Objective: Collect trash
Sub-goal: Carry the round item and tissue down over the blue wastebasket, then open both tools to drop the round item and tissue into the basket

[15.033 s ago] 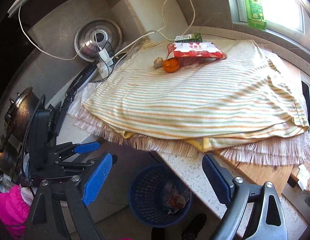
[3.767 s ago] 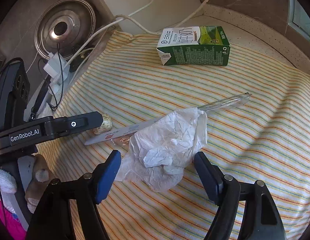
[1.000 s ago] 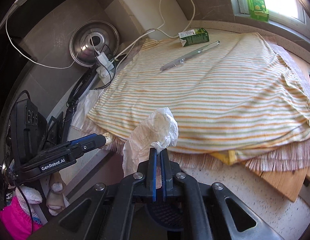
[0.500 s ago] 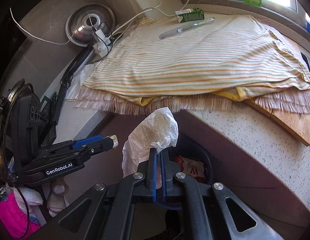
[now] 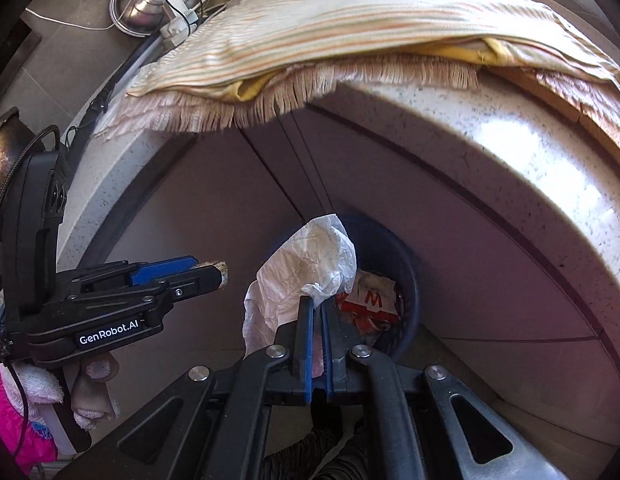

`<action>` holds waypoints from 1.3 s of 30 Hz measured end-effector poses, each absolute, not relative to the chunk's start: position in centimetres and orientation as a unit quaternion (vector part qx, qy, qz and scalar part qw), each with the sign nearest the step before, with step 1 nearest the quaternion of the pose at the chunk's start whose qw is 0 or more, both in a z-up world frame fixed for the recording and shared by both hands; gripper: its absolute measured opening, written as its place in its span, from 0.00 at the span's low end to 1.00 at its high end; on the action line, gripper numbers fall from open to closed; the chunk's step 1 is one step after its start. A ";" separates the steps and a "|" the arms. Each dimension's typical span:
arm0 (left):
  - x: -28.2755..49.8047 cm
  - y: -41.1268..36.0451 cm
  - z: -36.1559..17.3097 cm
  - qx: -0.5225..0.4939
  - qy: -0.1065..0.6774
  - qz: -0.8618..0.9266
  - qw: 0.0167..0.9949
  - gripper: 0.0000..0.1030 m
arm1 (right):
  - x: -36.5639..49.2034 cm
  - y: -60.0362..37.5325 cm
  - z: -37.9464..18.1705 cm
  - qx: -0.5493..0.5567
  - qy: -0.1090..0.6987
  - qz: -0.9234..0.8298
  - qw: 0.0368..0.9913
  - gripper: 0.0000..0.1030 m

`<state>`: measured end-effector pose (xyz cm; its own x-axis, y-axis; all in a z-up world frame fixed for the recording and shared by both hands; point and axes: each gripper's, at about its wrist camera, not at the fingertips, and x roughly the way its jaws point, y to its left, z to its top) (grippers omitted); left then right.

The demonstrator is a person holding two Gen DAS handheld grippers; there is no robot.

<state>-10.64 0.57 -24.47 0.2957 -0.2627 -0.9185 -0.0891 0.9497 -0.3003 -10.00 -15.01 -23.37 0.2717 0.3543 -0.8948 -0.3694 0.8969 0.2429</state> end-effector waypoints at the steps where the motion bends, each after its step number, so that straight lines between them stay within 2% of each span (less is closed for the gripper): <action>1: -10.6 0.4 -24.9 -0.147 0.594 -0.053 0.789 0.31 | -9.9 -15.0 -23.8 -0.007 0.562 0.225 0.796 0.01; 13: -9.4 -0.4 -28.3 -0.126 0.620 -0.045 0.773 0.31 | -8.9 -14.5 -27.7 -0.020 0.588 0.215 0.780 0.03; 22: -9.2 -0.9 -28.5 -0.107 0.626 -0.042 0.771 0.31 | -8.2 -14.1 -28.4 -0.019 0.591 0.214 0.777 0.11; 24: -9.2 -0.9 -28.4 -0.104 0.625 -0.040 0.773 0.31 | -8.1 -14.1 -28.3 -0.016 0.590 0.214 0.778 0.18; 29: -9.3 -1.0 -28.5 -0.095 0.629 -0.038 0.771 0.32 | -8.4 -14.4 -28.1 -0.016 0.588 0.212 0.780 0.31; 31: -9.3 -1.1 -28.5 -0.093 0.629 -0.035 0.771 0.41 | -8.4 -14.5 -28.0 -0.016 0.589 0.209 0.781 0.36; 33: -9.3 -1.0 -28.2 -0.092 0.622 -0.031 0.777 0.54 | -8.5 -14.9 -27.7 -0.020 0.588 0.206 0.782 0.48; 36: -9.3 -0.7 -27.9 -0.094 0.619 -0.026 0.780 0.62 | -8.6 -15.2 -27.5 -0.028 0.585 0.200 0.786 0.61; 39: -9.4 -0.4 -27.7 -0.095 0.617 -0.023 0.781 0.65 | -8.7 -15.7 -27.4 -0.033 0.583 0.192 0.789 0.70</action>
